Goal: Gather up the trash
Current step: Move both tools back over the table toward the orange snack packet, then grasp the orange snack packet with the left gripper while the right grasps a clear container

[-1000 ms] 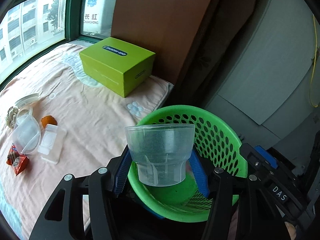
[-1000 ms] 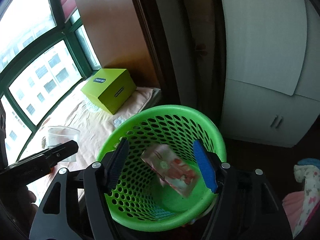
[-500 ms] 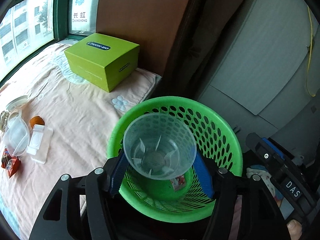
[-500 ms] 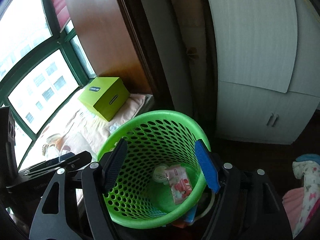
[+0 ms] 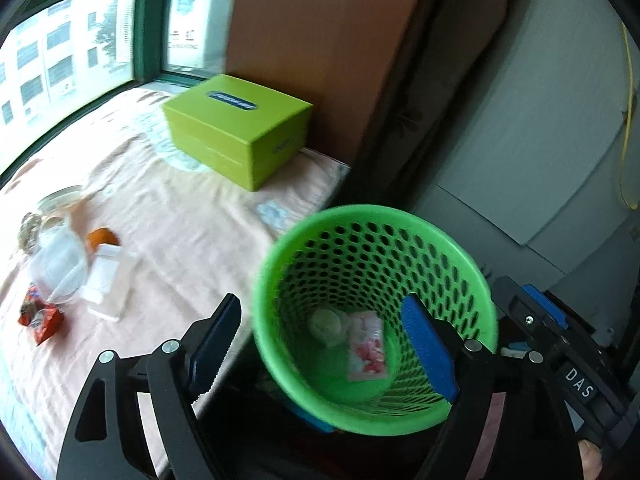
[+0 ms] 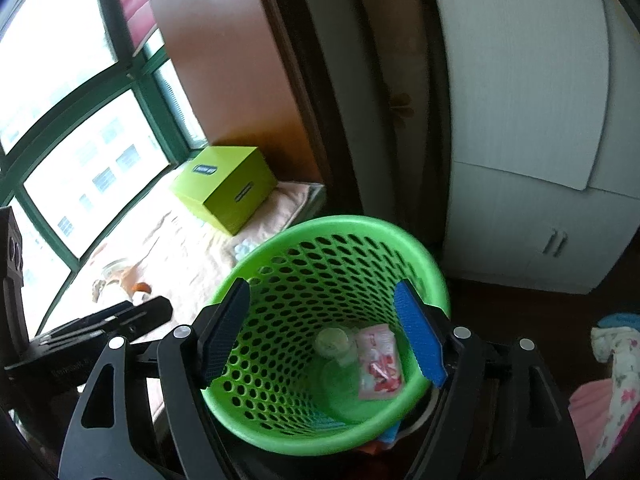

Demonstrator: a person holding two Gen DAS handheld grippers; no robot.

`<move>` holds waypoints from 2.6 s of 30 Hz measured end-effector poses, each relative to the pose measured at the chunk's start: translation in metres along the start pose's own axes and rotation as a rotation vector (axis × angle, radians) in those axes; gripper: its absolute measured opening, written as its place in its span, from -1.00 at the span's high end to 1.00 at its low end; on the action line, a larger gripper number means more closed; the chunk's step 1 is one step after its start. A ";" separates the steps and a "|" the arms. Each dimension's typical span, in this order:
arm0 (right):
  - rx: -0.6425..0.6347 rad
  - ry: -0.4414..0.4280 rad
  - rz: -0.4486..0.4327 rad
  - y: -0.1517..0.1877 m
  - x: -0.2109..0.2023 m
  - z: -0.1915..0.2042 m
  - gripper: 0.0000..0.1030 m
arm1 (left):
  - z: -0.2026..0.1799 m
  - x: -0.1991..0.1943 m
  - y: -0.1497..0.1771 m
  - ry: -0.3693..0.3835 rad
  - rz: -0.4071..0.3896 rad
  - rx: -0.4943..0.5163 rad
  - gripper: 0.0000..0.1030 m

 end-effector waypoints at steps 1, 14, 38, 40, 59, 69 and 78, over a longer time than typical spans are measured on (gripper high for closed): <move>-0.010 -0.009 0.005 0.001 0.002 0.007 -0.47 | 0.008 -0.003 0.000 -0.013 -0.006 -0.011 -0.55; -0.129 -0.115 0.052 0.008 0.024 0.089 -0.54 | 0.129 -0.033 0.017 -0.189 -0.046 -0.206 -0.56; -0.261 -0.235 0.175 0.035 0.082 0.204 -0.55 | 0.323 -0.045 0.071 -0.392 -0.018 -0.563 -0.43; -0.267 -0.237 0.186 0.037 0.089 0.210 -0.55 | 0.328 -0.038 0.072 -0.388 -0.004 -0.569 -0.43; -0.286 -0.243 0.286 0.061 0.135 0.236 -0.55 | 0.342 0.019 0.071 -0.409 0.106 -0.540 -0.63; -0.301 -0.259 0.315 0.071 0.145 0.251 -0.55 | 0.349 0.007 0.077 -0.395 0.092 -0.542 -0.22; -0.293 -0.277 0.346 0.080 0.152 0.260 -0.55 | 0.354 -0.005 0.085 -0.394 0.085 -0.553 -0.52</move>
Point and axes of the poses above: each gripper's, at about its wrist camera, not at the fingertips, and x roughly the way its jaws point, z to its left, y to its underside, the point moved 9 cm from there along x, roughly the way its jaws point, and after that the axes turned 2 degrees about y, right-handed, at the moved point
